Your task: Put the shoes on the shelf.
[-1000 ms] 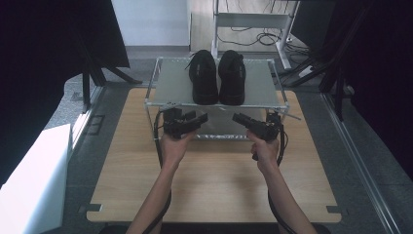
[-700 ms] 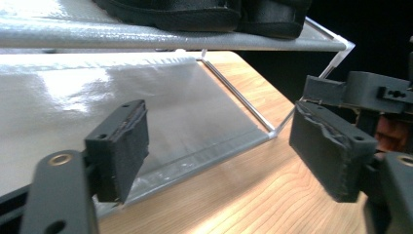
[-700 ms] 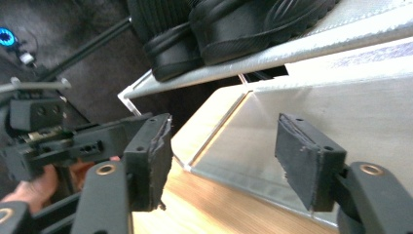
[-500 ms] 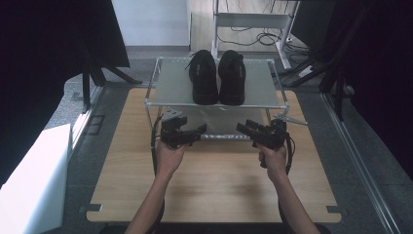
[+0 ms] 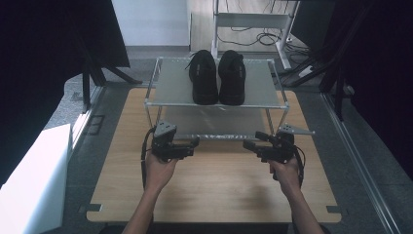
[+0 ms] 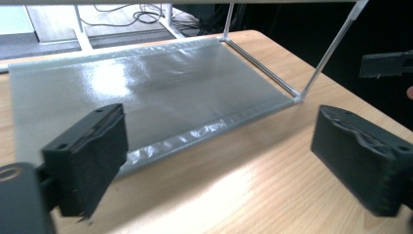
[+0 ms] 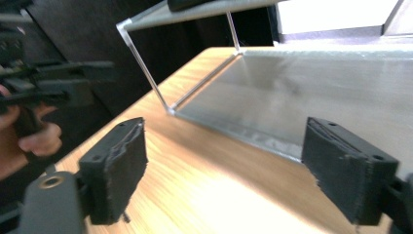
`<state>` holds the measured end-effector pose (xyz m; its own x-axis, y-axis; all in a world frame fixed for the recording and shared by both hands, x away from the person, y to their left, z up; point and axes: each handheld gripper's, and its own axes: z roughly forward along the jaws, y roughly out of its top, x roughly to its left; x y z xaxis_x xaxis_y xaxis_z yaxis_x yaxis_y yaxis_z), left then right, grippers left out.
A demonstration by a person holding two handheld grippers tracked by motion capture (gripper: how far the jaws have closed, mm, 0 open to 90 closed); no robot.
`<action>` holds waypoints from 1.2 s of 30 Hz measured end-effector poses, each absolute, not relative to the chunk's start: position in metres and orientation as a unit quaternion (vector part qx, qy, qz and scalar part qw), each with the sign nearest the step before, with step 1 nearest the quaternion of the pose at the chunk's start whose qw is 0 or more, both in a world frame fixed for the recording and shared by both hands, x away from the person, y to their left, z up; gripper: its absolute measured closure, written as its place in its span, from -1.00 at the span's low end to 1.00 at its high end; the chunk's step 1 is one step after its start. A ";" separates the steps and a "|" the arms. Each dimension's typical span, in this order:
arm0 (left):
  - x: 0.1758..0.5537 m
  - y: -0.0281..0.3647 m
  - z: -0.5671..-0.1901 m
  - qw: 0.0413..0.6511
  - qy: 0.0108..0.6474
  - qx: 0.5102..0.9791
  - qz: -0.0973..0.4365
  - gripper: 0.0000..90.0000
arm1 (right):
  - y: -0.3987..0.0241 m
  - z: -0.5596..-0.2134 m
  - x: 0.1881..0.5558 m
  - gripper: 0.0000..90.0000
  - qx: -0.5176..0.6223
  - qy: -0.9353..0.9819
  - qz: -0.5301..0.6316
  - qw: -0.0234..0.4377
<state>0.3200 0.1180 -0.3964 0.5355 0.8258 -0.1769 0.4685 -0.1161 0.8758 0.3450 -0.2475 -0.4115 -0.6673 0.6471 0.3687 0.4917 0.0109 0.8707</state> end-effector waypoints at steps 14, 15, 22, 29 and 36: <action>0.280 0.136 -0.419 0.449 0.438 0.753 0.199 -1.00 | -0.264 -0.428 0.308 -0.73 0.385 0.747 0.533 0.096; 0.277 0.137 -0.422 0.452 0.439 0.752 0.196 -1.00 | -0.264 -0.431 0.307 -0.74 0.386 0.750 0.529 0.098; 0.263 0.139 -0.450 0.436 0.442 0.760 0.193 -1.00 | -0.267 -0.453 0.299 -0.82 0.398 0.763 0.498 0.106; 0.255 0.136 -0.477 0.417 0.438 0.773 0.190 -1.00 | -0.268 -0.475 0.294 -0.88 0.400 0.781 0.464 0.118; 0.251 0.126 -0.494 0.380 0.435 0.795 0.187 -1.00 | -0.266 -0.492 0.291 -0.89 0.397 0.800 0.428 0.139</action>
<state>0.2510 0.1260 -0.4937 0.5525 0.8328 -0.0327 0.5490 -0.3342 0.7661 0.2912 -0.2663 -0.4919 -0.6466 0.7537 0.1178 0.5161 0.3185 0.7951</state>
